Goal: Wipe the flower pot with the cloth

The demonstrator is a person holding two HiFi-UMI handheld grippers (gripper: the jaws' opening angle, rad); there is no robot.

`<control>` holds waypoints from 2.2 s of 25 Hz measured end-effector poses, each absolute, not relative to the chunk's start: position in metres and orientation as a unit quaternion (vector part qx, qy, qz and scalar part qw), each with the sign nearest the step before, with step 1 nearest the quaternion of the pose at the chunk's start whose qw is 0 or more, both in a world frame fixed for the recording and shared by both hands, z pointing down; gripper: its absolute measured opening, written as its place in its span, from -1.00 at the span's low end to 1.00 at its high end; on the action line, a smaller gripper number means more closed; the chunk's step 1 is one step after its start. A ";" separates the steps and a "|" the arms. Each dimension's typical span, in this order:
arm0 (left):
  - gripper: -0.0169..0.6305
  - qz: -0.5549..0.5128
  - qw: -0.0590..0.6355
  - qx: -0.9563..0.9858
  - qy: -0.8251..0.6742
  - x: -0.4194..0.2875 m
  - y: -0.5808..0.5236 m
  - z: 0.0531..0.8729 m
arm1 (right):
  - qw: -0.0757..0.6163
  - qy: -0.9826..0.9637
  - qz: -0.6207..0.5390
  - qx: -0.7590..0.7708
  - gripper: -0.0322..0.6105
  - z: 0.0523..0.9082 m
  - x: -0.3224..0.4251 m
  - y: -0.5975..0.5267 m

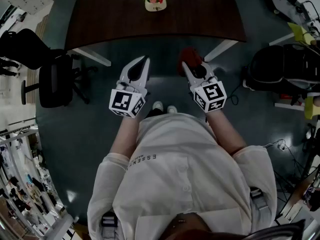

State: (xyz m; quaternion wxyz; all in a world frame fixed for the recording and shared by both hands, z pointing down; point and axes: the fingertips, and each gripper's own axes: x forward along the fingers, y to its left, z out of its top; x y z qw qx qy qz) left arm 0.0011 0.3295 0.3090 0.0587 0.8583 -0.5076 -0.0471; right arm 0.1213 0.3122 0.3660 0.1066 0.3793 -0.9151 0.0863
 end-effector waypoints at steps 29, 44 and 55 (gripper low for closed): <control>-0.91 -0.024 0.105 0.827 -0.551 -0.038 0.245 0.364 | 0.127 -0.900 0.139 0.393 -0.74 0.412 0.131 0.228; -0.91 0.027 0.142 0.889 -0.434 -0.040 0.015 0.391 | 0.155 -0.861 0.174 0.451 -0.74 0.426 0.107 0.007; -0.91 0.091 0.184 0.883 -0.423 -0.027 -0.070 0.453 | 0.205 -0.845 0.278 0.407 -0.74 0.496 0.085 -0.041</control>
